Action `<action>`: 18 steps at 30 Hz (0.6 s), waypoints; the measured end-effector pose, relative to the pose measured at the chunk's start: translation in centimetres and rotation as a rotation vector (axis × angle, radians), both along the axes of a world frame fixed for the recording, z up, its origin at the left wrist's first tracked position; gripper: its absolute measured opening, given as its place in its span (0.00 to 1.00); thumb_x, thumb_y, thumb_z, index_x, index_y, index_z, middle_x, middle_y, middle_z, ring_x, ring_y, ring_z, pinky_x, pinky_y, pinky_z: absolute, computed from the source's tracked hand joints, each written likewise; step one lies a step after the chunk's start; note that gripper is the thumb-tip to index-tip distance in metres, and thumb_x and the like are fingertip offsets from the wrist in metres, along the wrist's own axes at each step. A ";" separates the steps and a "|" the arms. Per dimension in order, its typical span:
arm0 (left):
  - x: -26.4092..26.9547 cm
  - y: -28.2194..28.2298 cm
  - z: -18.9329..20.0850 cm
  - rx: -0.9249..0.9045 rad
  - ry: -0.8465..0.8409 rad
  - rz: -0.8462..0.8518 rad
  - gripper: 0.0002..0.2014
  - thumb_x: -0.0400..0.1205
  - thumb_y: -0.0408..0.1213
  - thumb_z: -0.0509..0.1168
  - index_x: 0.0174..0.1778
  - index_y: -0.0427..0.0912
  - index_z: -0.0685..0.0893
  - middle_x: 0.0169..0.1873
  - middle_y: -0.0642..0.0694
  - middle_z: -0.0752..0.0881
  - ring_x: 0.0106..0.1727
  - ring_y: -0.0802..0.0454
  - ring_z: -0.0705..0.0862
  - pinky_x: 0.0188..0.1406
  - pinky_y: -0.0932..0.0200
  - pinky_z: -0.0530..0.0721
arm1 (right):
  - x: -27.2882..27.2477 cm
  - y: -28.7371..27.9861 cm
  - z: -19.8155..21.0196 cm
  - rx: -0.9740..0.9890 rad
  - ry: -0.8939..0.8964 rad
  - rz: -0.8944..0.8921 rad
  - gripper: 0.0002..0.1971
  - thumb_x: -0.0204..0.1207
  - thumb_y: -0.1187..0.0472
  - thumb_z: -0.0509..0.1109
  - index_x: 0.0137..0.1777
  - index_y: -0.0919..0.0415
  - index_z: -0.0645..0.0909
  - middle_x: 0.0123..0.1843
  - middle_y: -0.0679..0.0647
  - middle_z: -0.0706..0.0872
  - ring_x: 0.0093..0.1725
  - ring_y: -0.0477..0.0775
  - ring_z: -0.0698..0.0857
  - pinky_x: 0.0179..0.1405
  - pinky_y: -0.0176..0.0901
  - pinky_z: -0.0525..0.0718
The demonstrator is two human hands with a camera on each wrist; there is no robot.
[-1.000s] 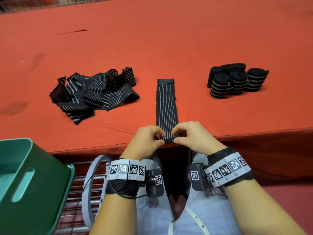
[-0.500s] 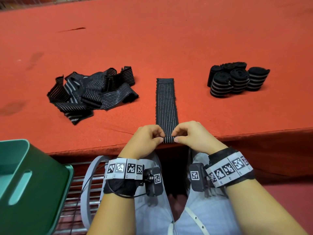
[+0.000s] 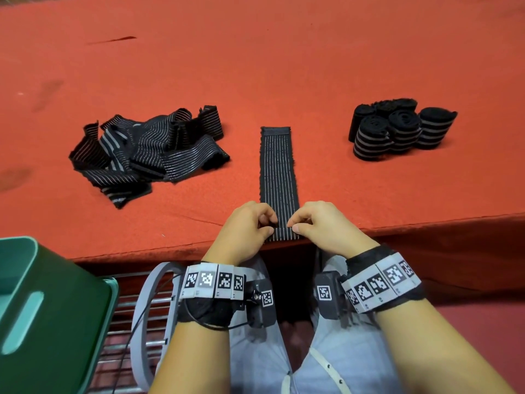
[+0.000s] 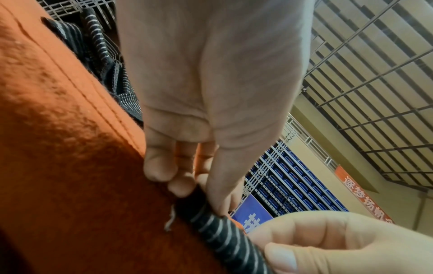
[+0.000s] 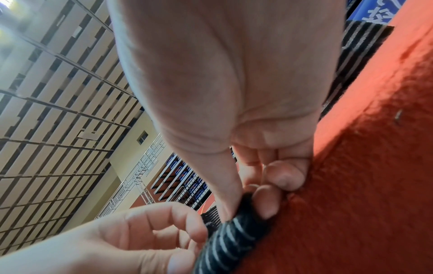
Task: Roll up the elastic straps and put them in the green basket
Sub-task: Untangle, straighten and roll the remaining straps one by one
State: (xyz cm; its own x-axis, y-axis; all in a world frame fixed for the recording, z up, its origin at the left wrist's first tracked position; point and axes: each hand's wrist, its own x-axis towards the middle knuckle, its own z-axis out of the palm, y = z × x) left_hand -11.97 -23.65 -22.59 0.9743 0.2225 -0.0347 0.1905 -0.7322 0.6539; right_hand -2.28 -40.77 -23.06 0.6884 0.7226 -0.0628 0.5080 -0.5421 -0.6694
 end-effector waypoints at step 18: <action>0.0 0.7 0.2 0.090 0.016 -0.063 0.11 0.75 0.39 0.77 0.52 0.54 0.91 0.46 0.54 0.81 0.50 0.55 0.81 0.57 0.50 0.81 | -0.1 -0.1 0.9 -0.044 -0.109 0.077 0.08 0.74 0.57 0.78 0.53 0.51 0.88 0.48 0.44 0.78 0.46 0.42 0.77 0.51 0.40 0.76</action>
State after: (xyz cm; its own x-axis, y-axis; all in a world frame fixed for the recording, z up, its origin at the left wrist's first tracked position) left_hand -11.93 -22.97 -22.35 0.9860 0.1636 -0.0333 0.1522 -0.7988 0.5821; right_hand -2.40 -40.89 -22.19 0.6355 0.7717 -0.0238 0.6173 -0.5264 -0.5847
